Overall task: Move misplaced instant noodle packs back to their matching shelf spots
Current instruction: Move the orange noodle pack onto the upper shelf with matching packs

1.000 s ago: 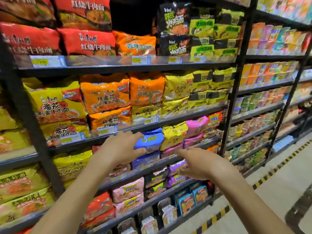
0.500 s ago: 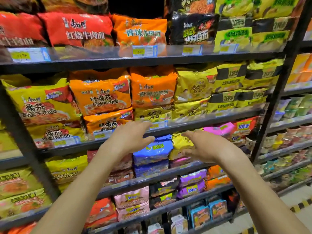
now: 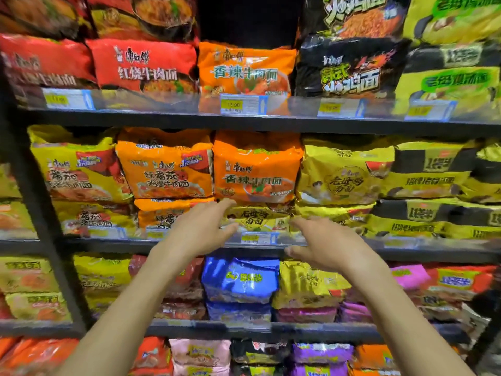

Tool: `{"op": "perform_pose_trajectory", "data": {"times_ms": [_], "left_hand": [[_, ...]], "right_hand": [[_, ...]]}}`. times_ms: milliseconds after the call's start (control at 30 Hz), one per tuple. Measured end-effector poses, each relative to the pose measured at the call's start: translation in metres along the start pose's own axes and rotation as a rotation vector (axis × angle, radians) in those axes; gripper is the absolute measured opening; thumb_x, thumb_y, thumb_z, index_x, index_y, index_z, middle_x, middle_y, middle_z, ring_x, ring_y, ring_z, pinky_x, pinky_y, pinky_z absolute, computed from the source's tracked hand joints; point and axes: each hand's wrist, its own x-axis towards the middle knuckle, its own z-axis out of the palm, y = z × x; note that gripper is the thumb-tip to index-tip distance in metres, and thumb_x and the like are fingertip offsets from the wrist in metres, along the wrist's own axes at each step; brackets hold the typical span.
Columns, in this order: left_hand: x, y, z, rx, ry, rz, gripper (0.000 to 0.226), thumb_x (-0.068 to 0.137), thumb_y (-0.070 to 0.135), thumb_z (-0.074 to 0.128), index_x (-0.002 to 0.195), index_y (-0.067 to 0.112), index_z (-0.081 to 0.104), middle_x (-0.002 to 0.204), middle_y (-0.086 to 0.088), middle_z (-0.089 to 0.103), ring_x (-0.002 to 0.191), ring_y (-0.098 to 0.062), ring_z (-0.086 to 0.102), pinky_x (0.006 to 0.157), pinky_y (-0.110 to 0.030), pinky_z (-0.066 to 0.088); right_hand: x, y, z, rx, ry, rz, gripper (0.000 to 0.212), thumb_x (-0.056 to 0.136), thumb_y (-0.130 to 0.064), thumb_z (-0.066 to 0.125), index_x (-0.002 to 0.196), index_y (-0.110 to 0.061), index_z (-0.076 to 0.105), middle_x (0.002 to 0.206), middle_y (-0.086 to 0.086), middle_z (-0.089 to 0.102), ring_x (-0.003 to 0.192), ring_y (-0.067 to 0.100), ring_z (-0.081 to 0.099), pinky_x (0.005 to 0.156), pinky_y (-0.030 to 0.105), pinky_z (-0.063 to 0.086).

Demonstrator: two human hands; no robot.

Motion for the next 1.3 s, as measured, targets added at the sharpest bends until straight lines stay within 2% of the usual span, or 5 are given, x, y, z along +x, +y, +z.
{"op": "perform_pose_trajectory", "data": {"times_ms": [567,767,967,1167,1300], "left_hand": [[0.046,-0.025,0.06,-0.6,0.641,-0.008,0.077,0.099,0.033,0.064,0.161,0.031,0.017,0.142,0.023,0.032,0.127,0.029,0.023,0.102,0.004,0.019],[0.057,-0.018,0.07,-0.72,0.634,0.04,0.082,0.098,0.03,0.066,0.16,0.036,0.013,0.162,0.02,0.024,0.15,0.003,0.021,0.123,-0.029,0.021],[0.067,-0.013,0.077,-0.756,0.645,0.08,0.093,0.096,0.028,0.069,0.158,0.046,0.002,0.149,0.054,-0.002,0.138,0.027,0.005,0.108,0.004,0.008],[0.079,-0.011,0.071,-0.757,0.647,0.025,0.106,0.092,0.032,0.075,0.155,0.055,-0.007,0.143,0.01,0.038,0.126,-0.005,0.031,0.104,-0.03,0.035],[0.087,-0.016,0.071,-0.688,0.64,-0.01,0.112,0.088,0.033,0.078,0.157,0.051,-0.009,0.118,0.037,0.026,0.117,-0.004,0.031,0.098,-0.028,0.033]], "right_hand": [[0.082,-0.001,0.058,0.723,0.729,-0.069,0.072,0.097,-0.023,0.064,0.156,-0.032,0.023,0.152,-0.005,0.039,0.135,0.004,0.039,0.107,0.024,0.036],[0.097,-0.012,0.066,0.76,0.799,0.015,0.074,0.096,-0.021,0.065,0.156,-0.032,0.022,0.158,-0.008,0.035,0.143,0.008,0.034,0.112,0.024,0.028],[0.112,-0.018,0.064,0.814,0.788,-0.014,0.089,0.095,-0.027,0.066,0.156,-0.045,0.005,0.166,-0.006,0.017,0.152,0.015,0.021,0.118,0.044,0.033],[0.126,-0.017,0.057,0.85,0.786,-0.092,0.098,0.093,-0.027,0.07,0.151,-0.056,-0.005,0.167,-0.006,0.009,0.155,0.019,0.009,0.12,0.046,0.026],[0.133,-0.013,0.057,0.847,0.772,-0.101,0.103,0.091,-0.028,0.072,0.147,-0.063,-0.008,0.166,-0.003,0.013,0.155,0.024,0.014,0.118,0.056,0.03]]}}
